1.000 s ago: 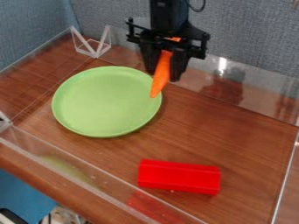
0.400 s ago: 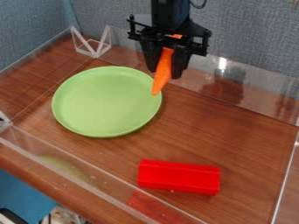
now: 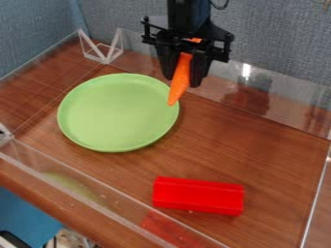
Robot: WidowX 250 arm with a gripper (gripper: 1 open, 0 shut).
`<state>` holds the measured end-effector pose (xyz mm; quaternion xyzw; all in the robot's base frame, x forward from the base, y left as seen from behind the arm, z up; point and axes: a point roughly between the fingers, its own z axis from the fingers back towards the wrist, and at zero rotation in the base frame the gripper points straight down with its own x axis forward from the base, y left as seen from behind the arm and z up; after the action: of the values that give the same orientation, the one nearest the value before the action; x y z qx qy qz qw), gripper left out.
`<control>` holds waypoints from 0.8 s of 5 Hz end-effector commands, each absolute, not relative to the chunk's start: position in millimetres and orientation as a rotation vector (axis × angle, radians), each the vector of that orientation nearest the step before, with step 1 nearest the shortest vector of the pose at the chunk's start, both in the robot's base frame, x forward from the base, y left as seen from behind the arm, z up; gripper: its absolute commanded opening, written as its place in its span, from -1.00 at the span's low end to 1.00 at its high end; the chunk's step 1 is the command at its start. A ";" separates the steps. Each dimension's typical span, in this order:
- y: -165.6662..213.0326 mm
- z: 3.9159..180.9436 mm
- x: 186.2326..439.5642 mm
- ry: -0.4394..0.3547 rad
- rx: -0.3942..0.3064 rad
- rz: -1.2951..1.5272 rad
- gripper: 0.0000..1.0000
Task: Put the carrot on the left side
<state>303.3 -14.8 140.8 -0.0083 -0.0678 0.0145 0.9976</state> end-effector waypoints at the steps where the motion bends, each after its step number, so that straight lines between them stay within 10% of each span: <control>1: -16.9 156.2 308.2 -0.194 -0.021 0.018 -1.00; 4: 19.5 177.4 303.1 -0.222 0.006 0.041 -1.00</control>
<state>299.7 17.7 156.5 0.0008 -0.0751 0.0220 0.9969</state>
